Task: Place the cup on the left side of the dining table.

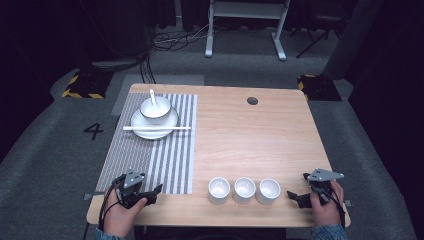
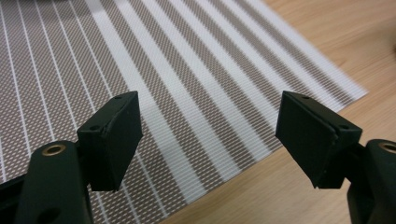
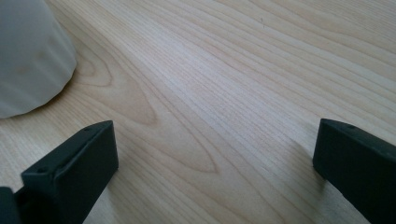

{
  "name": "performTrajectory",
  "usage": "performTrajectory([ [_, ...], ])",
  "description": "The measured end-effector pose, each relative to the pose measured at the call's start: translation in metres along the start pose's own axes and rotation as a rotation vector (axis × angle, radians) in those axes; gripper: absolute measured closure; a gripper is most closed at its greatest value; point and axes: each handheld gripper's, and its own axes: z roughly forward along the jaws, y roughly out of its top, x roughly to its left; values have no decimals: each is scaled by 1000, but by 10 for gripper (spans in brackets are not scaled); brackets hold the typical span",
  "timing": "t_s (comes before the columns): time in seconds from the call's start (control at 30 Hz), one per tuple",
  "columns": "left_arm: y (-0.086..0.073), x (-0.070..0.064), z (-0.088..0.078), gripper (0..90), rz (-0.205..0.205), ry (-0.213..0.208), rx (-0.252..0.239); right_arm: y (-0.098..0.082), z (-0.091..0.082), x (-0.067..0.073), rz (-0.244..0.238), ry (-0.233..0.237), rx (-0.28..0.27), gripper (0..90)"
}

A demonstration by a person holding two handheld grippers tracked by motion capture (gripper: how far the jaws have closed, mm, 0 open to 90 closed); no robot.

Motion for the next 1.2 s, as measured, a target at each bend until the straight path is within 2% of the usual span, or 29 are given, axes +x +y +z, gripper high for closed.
performTrajectory([
  [0.07, 3, -4, -4, 239, 20, 19, -5, 0, 0, 0, 1, 0, 0, 1],
  [0.1, 5, -6, -6, 248, 46, 43, -1, 0, 0, 0, 0, 0, 0, 0],
  [0.13, 5, -6, -6, 250, 46, 43, -1, 0, 0, 0, 0, 0, 0, 0],
  [0.17, 8, -10, -9, 251, 72, 58, -4, 0, 0, 0, -1, 0, 0, 1],
  [0.27, 13, -16, -15, 253, 60, 25, -28, 0, 0, 0, 0, 0, 0, 0],
  [0.37, 15, -18, -18, 251, 65, 17, -32, 0, 0, 0, 0, 0, 0, 0],
  [0.53, 21, -22, -26, 243, 59, -1, -71, 0, 0, 0, 0, 0, 0, 1],
  [0.57, 23, -22, -29, 242, 27, -43, -111, 0, 0, 0, 0, 0, 0, 0],
  [0.6, 23, -22, -31, 241, 20, -51, -121, 0, 0, 0, 0, 0, 0, 1],
  [0.93, 31, -23, -36, 228, 47, -29, -153, 0, 0, 0, 0, 0, 0, 1],
  [1.07, 34, -26, -34, 221, 59, -27, -154, 0, 0, 0, -1, 0, 0, 0],
  [1.2, 39, -33, -26, 215, 91, -40, -149, 0, 0, 0, 0, 0, 0, 1],
])
